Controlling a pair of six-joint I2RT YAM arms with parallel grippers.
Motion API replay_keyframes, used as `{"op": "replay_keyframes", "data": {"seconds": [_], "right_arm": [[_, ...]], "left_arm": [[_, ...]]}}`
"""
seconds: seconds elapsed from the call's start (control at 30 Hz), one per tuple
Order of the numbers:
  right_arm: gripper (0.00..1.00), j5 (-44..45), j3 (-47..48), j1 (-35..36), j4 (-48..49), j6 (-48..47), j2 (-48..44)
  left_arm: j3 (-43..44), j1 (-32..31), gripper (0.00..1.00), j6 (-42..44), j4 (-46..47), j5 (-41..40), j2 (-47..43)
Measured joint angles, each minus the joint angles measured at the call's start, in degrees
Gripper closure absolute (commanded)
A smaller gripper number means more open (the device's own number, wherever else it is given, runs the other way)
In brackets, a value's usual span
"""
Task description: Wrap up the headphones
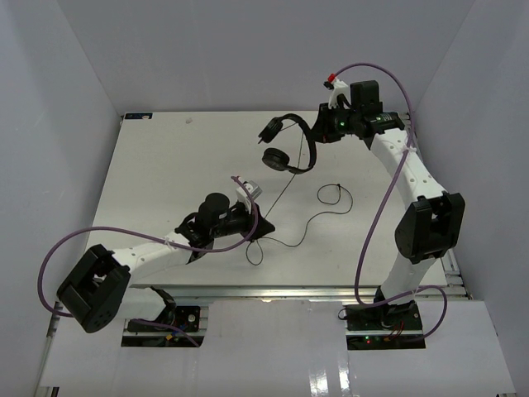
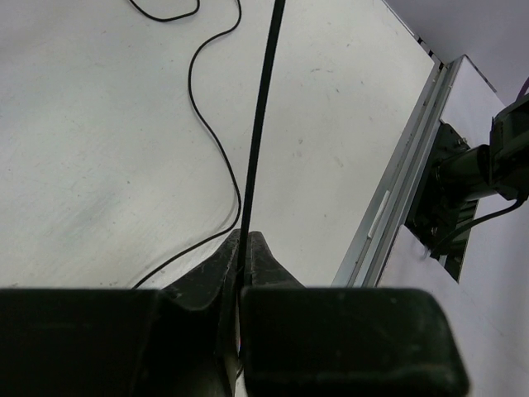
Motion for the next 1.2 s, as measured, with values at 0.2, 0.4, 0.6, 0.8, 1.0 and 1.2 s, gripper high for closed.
{"op": "replay_keyframes", "data": {"seconds": [0.2,0.4,0.6,0.8,1.0,1.2], "right_arm": [[0.92,-0.56,0.00,-1.15,0.21,0.25,-1.40],[0.92,-1.24,0.00,-1.66,0.24,0.44,-1.68],[0.92,-2.11,0.00,-2.36,0.18,0.70,-1.97],[0.92,-3.98,0.00,-3.22,-0.20,-0.67,-3.24],[0.92,-10.11,-0.85,-3.45,-2.19,-8.83,-5.96],[0.92,-15.51,-0.87,-3.05,-7.97,-23.41,-8.55]], "left_arm": [[-0.85,0.00,0.84,0.55,0.57,-0.07,0.00],[-1.77,0.01,0.84,0.93,0.78,-0.07,0.02],[-2.93,0.42,1.00,1.17,1.84,-0.07,0.80],[-2.99,1.95,1.00,2.08,3.41,-0.05,1.52],[-3.30,6.02,1.00,3.41,5.81,0.75,1.51],[-1.46,10.17,1.00,6.32,7.19,4.09,2.59]]}}
